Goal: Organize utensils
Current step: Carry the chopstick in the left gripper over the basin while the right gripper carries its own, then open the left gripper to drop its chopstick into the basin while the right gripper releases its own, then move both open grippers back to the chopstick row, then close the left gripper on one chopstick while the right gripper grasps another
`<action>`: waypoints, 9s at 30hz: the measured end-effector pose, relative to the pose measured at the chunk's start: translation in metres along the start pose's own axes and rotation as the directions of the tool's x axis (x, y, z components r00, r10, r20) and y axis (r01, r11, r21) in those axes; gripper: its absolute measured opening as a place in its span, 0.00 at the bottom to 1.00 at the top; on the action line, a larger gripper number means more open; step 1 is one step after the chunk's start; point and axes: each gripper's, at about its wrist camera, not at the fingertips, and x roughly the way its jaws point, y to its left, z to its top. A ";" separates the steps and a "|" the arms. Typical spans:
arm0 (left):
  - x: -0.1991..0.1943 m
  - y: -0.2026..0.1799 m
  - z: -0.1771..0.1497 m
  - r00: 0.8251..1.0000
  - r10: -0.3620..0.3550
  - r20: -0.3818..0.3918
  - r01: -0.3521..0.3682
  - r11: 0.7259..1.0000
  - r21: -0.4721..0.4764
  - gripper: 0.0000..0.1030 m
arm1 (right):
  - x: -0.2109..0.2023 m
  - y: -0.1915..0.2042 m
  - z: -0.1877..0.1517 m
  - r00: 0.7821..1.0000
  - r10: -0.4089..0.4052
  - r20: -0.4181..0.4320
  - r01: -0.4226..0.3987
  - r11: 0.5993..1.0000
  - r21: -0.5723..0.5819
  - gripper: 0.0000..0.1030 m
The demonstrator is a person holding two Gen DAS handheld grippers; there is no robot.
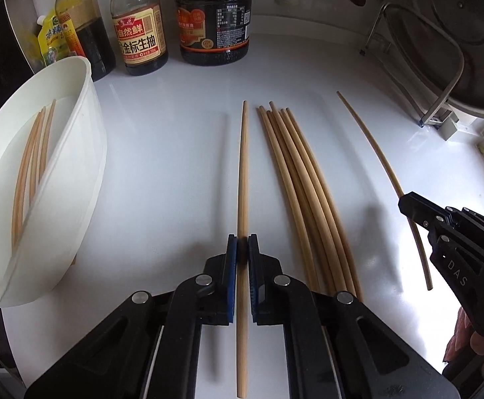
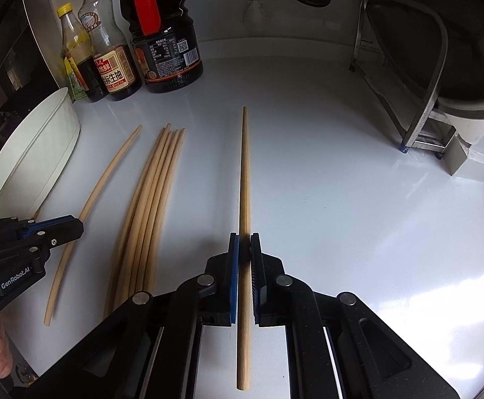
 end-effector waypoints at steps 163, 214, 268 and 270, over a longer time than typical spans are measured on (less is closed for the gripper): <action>-0.026 0.029 -0.007 0.994 0.110 0.007 -0.109 0.993 -0.032 0.91 | 0.015 0.032 -0.016 0.999 0.014 -0.037 -0.012 0.999 0.035 0.53; -0.002 0.015 -0.004 0.994 0.109 -0.023 -0.110 0.994 -0.028 0.91 | 0.026 0.046 -0.014 0.997 -0.069 -0.025 0.066 0.991 -0.113 0.54; 0.032 -0.018 0.005 0.998 0.051 0.022 -0.051 0.999 0.002 0.07 | 0.035 0.032 0.001 1.000 -0.001 0.030 0.006 0.987 -0.160 0.24; 0.032 -0.018 0.005 0.999 0.050 0.016 -0.050 0.999 0.006 0.07 | 0.035 0.034 0.003 1.000 -0.013 0.023 0.016 0.985 -0.170 0.08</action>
